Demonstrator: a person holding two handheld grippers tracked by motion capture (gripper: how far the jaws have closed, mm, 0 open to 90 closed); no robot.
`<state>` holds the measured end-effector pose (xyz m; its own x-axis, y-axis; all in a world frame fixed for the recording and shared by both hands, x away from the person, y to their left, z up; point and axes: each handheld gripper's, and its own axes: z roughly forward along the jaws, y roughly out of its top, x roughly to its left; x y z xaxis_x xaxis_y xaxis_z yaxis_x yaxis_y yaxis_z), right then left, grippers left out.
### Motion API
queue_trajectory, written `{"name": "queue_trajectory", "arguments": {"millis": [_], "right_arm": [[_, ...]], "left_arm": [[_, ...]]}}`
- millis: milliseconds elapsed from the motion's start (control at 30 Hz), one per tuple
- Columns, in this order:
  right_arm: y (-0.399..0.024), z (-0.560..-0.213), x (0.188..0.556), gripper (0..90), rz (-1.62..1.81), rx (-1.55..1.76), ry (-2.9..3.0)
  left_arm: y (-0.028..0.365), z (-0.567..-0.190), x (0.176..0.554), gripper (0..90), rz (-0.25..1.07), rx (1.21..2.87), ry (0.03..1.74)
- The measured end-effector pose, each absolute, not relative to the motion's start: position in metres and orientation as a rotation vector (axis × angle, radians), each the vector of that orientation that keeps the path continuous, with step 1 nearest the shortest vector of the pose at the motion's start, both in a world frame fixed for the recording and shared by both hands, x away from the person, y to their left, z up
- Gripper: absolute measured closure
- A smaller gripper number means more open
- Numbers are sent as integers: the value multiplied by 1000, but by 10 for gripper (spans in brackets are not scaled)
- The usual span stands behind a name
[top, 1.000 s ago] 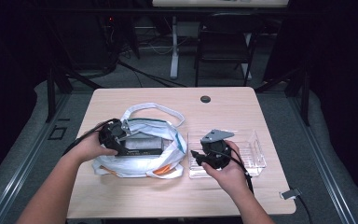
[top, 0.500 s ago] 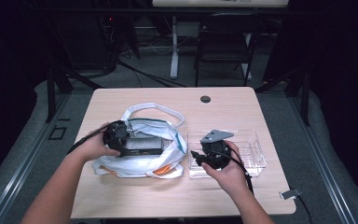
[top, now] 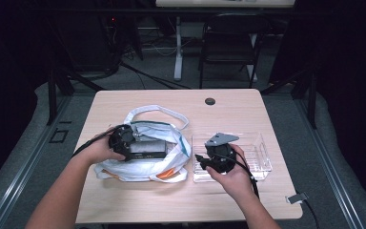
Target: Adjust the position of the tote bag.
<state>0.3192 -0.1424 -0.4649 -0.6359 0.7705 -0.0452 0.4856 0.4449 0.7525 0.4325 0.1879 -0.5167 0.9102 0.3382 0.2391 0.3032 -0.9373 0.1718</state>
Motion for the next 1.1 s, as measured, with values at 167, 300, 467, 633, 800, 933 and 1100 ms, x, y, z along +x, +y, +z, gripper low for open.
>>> {"name": "queue_trajectory", "arguments": {"millis": [167, 300, 467, 633, 800, 933, 1100], "right_arm": [[-141, -466, 319, 504, 1020, 1064, 2322], [-141, -466, 319, 504, 1024, 1066, 2315], [-142, -466, 319, 504, 1028, 1065, 2313], [-141, -467, 319, 504, 1029, 1062, 2314], [-141, -467, 319, 504, 1027, 1063, 2312], [-141, -468, 319, 503, 1026, 1065, 2316], [-140, -468, 319, 503, 1025, 1066, 2313]], "left_arm": [[188, -521, 435, 291, 392, 2955, 471], [187, -524, 436, 292, 394, 2970, 443], [187, -527, 437, 292, 379, 2981, 425], [187, -529, 436, 302, 390, 2996, 376], [189, -528, 432, 330, 413, 3005, 324], [190, -527, 428, 355, 420, 3006, 310], [190, -525, 427, 382, 421, 3006, 284]]}}
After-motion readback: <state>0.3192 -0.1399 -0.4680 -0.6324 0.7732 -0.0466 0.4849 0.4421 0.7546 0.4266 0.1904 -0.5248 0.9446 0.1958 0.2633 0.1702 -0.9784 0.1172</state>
